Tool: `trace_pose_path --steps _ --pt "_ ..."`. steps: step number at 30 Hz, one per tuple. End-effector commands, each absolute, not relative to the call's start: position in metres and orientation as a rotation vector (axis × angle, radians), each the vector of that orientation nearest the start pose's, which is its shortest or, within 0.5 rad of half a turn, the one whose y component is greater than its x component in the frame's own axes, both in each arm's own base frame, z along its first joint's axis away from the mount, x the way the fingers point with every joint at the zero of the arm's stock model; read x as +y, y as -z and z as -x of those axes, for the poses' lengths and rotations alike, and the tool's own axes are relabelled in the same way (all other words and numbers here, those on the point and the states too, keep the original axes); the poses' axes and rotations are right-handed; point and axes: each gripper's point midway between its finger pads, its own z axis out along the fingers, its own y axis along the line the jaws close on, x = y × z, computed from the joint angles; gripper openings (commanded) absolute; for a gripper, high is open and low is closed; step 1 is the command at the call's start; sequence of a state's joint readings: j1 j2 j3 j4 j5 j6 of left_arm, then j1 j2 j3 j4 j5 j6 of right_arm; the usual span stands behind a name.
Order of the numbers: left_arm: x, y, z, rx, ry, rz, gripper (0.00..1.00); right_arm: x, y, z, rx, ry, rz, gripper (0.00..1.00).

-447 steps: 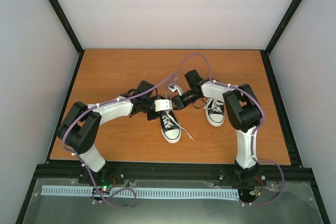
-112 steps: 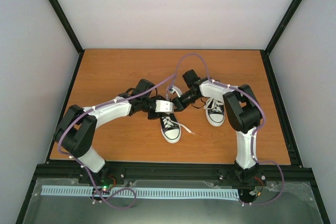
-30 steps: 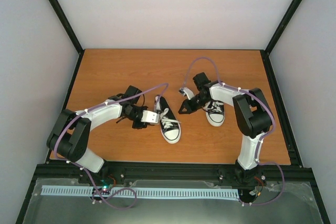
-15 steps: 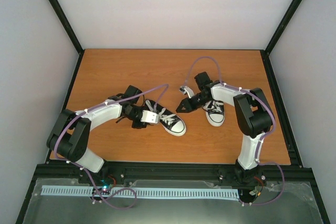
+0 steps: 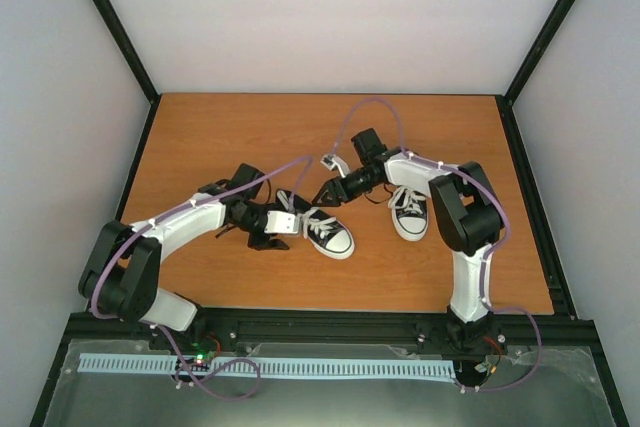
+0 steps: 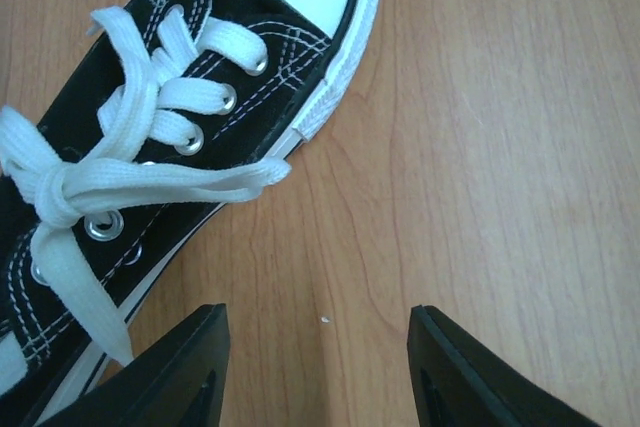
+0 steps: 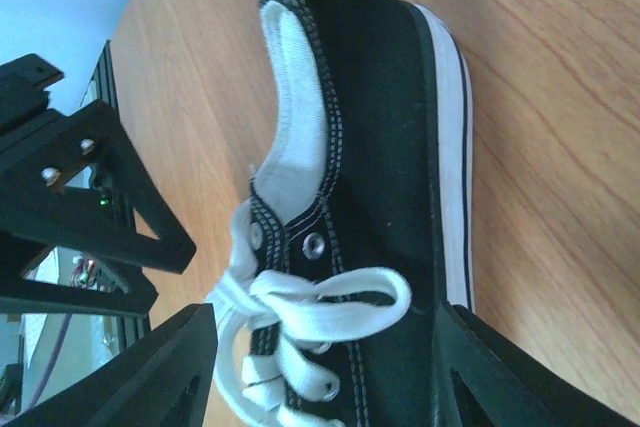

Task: Tie the shoes
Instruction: Tie the shoelace on the shoe, then adjust the shoe at the center of the board.

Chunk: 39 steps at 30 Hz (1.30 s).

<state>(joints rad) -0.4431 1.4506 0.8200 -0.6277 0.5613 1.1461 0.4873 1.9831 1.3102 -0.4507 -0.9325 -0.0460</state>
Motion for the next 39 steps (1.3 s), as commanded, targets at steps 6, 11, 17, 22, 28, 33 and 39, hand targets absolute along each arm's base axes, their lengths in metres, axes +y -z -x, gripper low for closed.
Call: trace_pose_path --steps 6,11,17,22,28,33,39 --pt "-0.236 -0.071 -0.243 -2.669 -0.772 2.448 0.59 0.343 -0.072 -0.32 2.446 -1.43 0.973 0.62" --pt "-0.239 -0.061 -0.251 -2.709 -0.642 2.447 0.65 0.346 -0.069 -0.309 2.456 -1.485 1.011 0.59" --pt "-0.241 -0.056 -0.255 -2.71 -0.543 2.506 0.67 0.343 -0.064 -0.299 2.476 -1.482 1.05 0.57" --pt "-0.242 -0.058 -0.265 -2.801 -0.5 2.427 0.66 0.342 -0.069 -0.295 2.453 -1.494 1.087 0.51" --pt "-0.243 -0.054 -0.261 -2.826 -0.497 2.351 0.66 0.338 -0.073 -0.288 2.461 -1.505 1.096 0.42" --pt "-0.241 -0.056 -0.254 -2.797 -0.517 2.36 0.68 0.333 -0.081 -0.277 2.457 -1.516 1.092 0.42" --pt "-0.245 -0.061 -0.238 -2.693 -0.635 2.4 0.84 0.334 -0.087 -0.261 2.45 -1.547 1.114 0.42"
